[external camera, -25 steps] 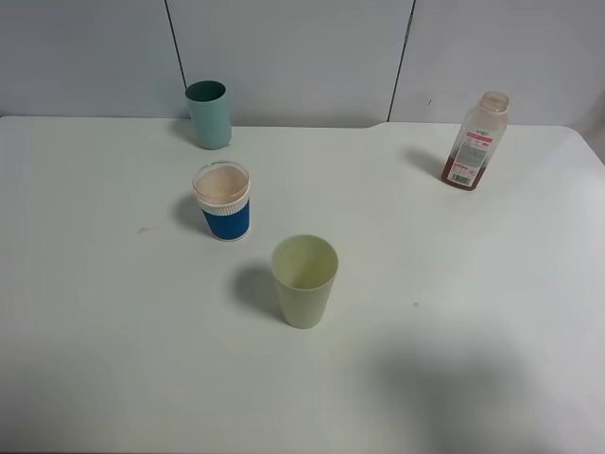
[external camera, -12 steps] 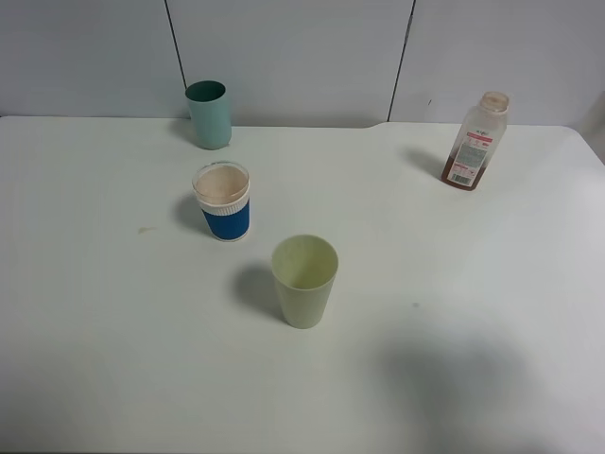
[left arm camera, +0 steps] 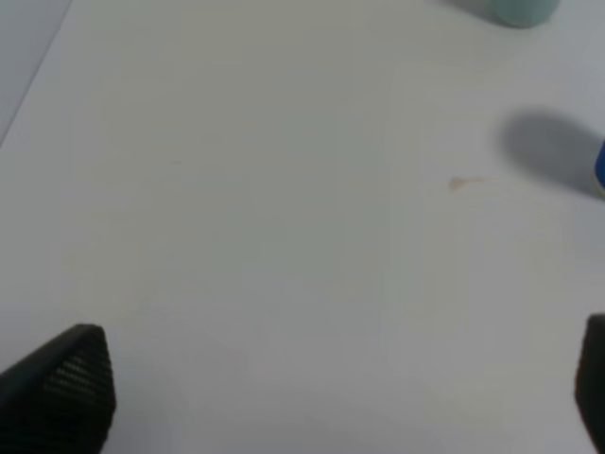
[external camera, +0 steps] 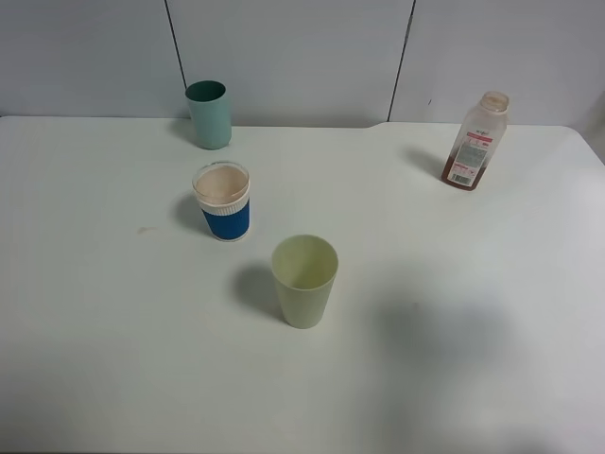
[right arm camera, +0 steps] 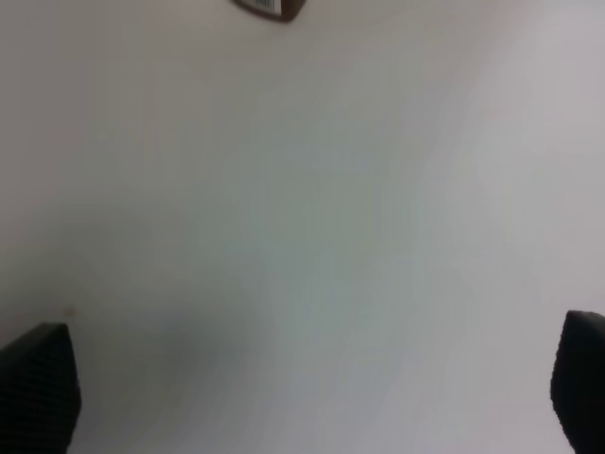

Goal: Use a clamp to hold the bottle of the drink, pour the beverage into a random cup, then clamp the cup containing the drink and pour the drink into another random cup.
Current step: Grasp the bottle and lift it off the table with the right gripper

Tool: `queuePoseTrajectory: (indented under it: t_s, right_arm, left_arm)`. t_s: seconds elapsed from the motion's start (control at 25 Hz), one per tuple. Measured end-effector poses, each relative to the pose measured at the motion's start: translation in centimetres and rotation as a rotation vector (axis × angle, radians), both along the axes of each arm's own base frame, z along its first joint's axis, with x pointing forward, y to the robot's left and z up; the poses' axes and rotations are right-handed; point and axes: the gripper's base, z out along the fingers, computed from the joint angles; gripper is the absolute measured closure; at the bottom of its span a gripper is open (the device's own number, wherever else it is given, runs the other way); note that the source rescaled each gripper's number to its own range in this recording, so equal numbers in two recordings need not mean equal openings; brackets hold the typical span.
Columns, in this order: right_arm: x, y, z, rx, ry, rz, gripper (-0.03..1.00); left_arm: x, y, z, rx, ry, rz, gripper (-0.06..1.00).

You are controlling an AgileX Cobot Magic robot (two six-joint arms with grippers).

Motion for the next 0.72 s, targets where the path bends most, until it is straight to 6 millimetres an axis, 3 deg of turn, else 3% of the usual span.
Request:
queuePoseTrajectory:
  t_s: [0.72]
  right_arm:
    - [7.1,-0.4,-1.5,-0.19,0.104,0.022,-0.03]
  left_arm:
    - [0.0,0.0,0.0,0.0,0.0,0.0,-0.05]
